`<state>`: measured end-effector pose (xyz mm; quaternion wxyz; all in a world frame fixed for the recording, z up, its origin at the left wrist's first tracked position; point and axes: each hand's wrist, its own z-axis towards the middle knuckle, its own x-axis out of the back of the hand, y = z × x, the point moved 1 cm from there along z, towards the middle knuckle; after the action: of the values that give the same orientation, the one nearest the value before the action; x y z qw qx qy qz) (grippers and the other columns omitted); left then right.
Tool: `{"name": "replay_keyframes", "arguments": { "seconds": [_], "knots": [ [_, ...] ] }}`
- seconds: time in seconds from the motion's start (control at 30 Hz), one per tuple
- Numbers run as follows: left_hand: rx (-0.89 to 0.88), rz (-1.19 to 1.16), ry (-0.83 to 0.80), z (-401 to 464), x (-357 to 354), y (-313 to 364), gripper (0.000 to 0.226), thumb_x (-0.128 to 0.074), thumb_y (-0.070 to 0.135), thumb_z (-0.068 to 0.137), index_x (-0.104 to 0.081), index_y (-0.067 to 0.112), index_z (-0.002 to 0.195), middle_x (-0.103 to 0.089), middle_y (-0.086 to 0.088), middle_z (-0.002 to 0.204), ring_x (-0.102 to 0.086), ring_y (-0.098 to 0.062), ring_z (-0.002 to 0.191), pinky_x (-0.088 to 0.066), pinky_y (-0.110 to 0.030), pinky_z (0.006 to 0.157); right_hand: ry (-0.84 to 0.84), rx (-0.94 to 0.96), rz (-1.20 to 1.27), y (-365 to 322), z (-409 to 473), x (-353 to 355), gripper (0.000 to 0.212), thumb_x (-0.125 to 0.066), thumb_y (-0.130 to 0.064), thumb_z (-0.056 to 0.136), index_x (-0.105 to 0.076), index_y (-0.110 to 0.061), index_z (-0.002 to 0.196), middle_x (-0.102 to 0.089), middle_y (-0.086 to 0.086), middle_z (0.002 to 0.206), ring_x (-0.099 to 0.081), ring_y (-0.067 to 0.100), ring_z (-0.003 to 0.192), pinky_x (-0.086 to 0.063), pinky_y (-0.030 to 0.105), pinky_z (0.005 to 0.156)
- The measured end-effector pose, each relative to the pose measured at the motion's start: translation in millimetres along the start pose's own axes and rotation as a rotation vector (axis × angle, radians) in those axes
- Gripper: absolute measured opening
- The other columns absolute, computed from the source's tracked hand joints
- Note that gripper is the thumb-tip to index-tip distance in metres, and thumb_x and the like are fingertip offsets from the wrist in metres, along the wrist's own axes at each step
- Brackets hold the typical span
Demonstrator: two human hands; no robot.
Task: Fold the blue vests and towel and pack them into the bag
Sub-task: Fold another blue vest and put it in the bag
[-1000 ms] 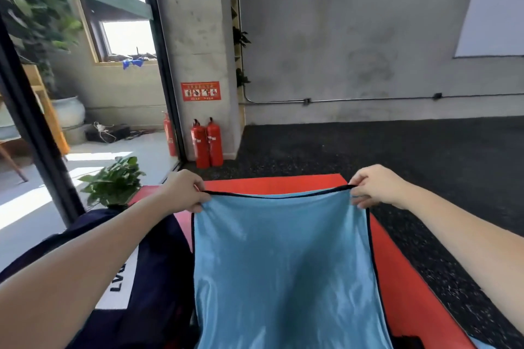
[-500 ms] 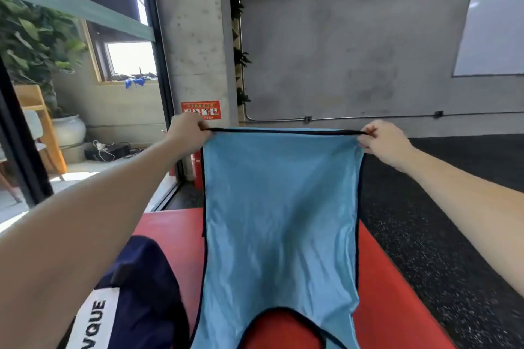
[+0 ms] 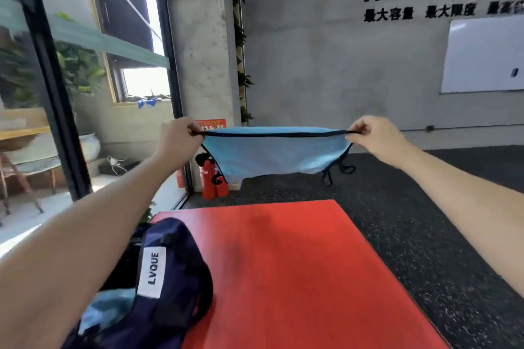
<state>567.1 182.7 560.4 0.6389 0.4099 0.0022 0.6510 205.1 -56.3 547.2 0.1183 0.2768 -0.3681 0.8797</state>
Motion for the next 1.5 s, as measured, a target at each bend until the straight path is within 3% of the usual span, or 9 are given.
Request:
{"name": "replay_keyframes", "arguments": {
  "seconds": [0.17, 0.43, 0.57, 0.67, 0.87, 1.13, 1.27, 1.37, 1.5],
  "knots": [
    [0.064, 0.121, -0.193, -176.4, -55.9, -71.8, 0.014, -0.071, 0.002, 0.076, -0.075, 0.015, 0.08, -0.066, 0.002, 0.075, -0.063, -0.024, 0.077, -0.031, -0.024, 0.067, -0.231, -0.177, -0.053, 67.9, -150.9, -55.5, 0.016, -0.084, -0.016, 0.076, -0.071, -0.024, 0.077, -0.072, -0.004, 0.078, -0.065, 0.017, 0.074, -0.046, 0.032, 0.067],
    [0.215, 0.01, -0.435, -361.1, -78.5, -111.9, 0.021, -0.07, 0.008, 0.077, -0.065, 0.029, 0.077, -0.07, 0.01, 0.078, -0.065, -0.009, 0.078, -0.053, -0.031, 0.076, -0.465, -0.284, -0.172, 131.3, -308.1, -81.6, 0.019, -0.08, -0.012, 0.079, -0.066, -0.025, 0.076, -0.071, -0.006, 0.076, -0.065, 0.014, 0.076, -0.044, 0.022, 0.068],
    [0.239, -0.136, -0.334, -363.7, -63.1, -91.7, 0.017, -0.07, 0.015, 0.088, -0.065, 0.029, 0.08, -0.069, 0.012, 0.069, -0.063, -0.005, 0.068, -0.051, -0.027, 0.067, -0.365, -0.295, -0.114, 126.9, -306.1, -65.1, 0.021, -0.078, -0.009, 0.081, -0.067, -0.027, 0.078, -0.072, -0.007, 0.077, -0.069, 0.014, 0.081, -0.05, 0.031, 0.079],
    [0.239, -0.18, -0.263, -350.6, -58.8, -82.1, 0.014, -0.069, 0.019, 0.091, -0.065, 0.03, 0.083, -0.067, 0.015, 0.07, -0.062, -0.003, 0.066, -0.045, -0.013, 0.063, -0.326, -0.28, -0.066, 123.4, -294.7, -54.8, 0.015, -0.077, -0.011, 0.085, -0.072, -0.025, 0.084, -0.073, -0.013, 0.086, -0.066, 0.004, 0.088, -0.045, 0.021, 0.078],
    [0.187, -0.168, -0.328, -320.4, -90.5, -88.3, 0.018, -0.062, 0.017, 0.095, -0.068, 0.033, 0.09, -0.069, 0.023, 0.077, -0.063, 0.007, 0.08, -0.04, -0.006, 0.069, -0.353, -0.332, -0.052, 145.8, -269.3, -80.2, 0.014, -0.071, -0.012, 0.091, -0.074, -0.025, 0.092, -0.073, -0.011, 0.095, -0.064, 0.01, 0.096, -0.043, 0.027, 0.086],
    [0.16, 0.269, -0.739, -297.3, -181.1, -139.6, 0.043, -0.05, 0.003, 0.092, -0.053, 0.035, 0.122, -0.066, 0.008, 0.107, -0.061, -0.011, 0.097, -0.047, -0.016, 0.079, -0.405, -0.506, -0.023, 195.6, -245.9, -141.6, 0.013, -0.079, -0.024, 0.086, -0.07, -0.02, 0.095, -0.069, -0.003, 0.094, -0.063, 0.011, 0.087, -0.04, 0.011, 0.065],
    [-0.018, 0.693, -0.733, -296.9, -207.0, -128.2, 0.058, -0.052, 0.012, 0.09, -0.04, 0.029, 0.144, -0.053, 0.005, 0.136, -0.055, -0.021, 0.117, -0.044, -0.034, 0.092, -0.379, -0.511, -0.121, 223.3, -233.0, -158.9, 0.027, -0.072, -0.049, 0.087, -0.071, -0.022, 0.086, -0.069, -0.009, 0.086, -0.064, 0.01, 0.083, -0.052, 0.03, 0.074],
    [-0.038, 0.608, -0.646, -286.2, -232.8, -109.3, 0.06, -0.058, 0.013, 0.086, -0.049, 0.028, 0.142, -0.05, 0.003, 0.14, -0.051, -0.025, 0.121, -0.039, -0.04, 0.096, -0.265, -0.552, -0.138, 238.6, -216.1, -163.9, 0.027, -0.065, -0.049, 0.091, -0.066, -0.024, 0.08, -0.069, -0.005, 0.082, -0.065, 0.017, 0.081, -0.051, 0.035, 0.074],
    [-0.027, 0.379, -0.727, -267.4, -290.2, -65.8, 0.049, -0.047, 0.018, 0.099, -0.043, 0.031, 0.145, -0.043, 0.008, 0.148, -0.038, -0.019, 0.136, -0.029, -0.037, 0.11, -0.345, -0.639, -0.214, 260.1, -198.1, -178.0, 0.034, -0.062, -0.055, 0.091, -0.066, -0.021, 0.085, -0.068, -0.001, 0.082, -0.059, 0.016, 0.074, -0.045, 0.033, 0.069]
  ]
}}
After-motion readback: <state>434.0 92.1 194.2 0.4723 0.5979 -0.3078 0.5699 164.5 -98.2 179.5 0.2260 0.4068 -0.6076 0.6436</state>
